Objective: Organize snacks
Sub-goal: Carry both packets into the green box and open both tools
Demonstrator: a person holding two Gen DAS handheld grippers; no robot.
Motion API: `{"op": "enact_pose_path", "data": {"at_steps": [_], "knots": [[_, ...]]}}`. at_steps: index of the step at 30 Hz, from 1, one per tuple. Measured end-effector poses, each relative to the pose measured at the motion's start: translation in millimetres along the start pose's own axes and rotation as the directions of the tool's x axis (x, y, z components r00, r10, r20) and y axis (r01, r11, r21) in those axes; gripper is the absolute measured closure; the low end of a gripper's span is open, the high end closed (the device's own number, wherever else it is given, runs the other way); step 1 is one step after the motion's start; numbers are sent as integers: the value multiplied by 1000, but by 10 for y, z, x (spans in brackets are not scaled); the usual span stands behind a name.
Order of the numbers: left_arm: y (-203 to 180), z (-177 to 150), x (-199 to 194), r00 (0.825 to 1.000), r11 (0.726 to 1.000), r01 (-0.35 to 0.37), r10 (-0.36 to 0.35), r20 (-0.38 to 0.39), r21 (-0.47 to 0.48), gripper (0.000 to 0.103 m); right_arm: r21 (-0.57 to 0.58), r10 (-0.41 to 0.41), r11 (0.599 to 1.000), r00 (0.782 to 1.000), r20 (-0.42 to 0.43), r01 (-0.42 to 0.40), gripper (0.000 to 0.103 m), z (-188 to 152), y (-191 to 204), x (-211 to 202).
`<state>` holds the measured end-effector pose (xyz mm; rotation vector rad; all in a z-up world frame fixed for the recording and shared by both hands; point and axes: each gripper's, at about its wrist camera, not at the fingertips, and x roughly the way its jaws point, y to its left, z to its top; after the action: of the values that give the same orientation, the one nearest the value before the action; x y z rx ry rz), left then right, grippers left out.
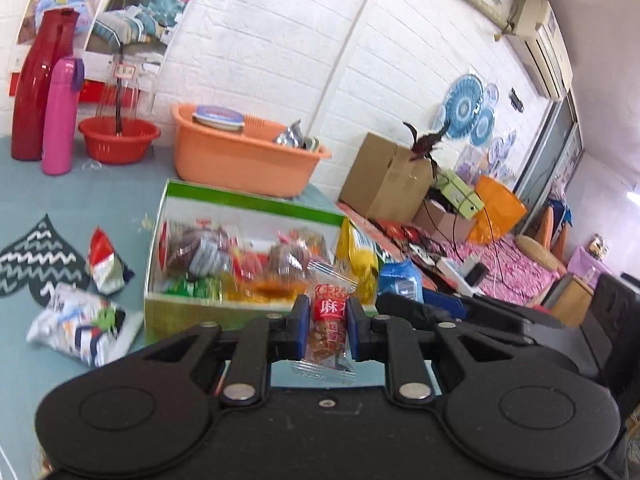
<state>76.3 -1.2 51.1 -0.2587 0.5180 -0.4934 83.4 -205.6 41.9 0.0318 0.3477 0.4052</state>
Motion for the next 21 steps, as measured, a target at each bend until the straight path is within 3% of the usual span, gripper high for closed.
{"op": "enact_pose_path", "data": {"at_steps": [7,19,21], "knots": [[140,234,305,998,998,-50,51,28,-27,43,-4,-36,999,999,32,36,51,165,-105,221],[392,284,813,996,995,-79,76,-43,-65,42,-5,-65,998,998,-28,64,51,32,-184,603],[416,255,880,995,995,-78,75,-61,-59,20,-24,-60,998,997,-51,58,48,-16,-181,670]]}}
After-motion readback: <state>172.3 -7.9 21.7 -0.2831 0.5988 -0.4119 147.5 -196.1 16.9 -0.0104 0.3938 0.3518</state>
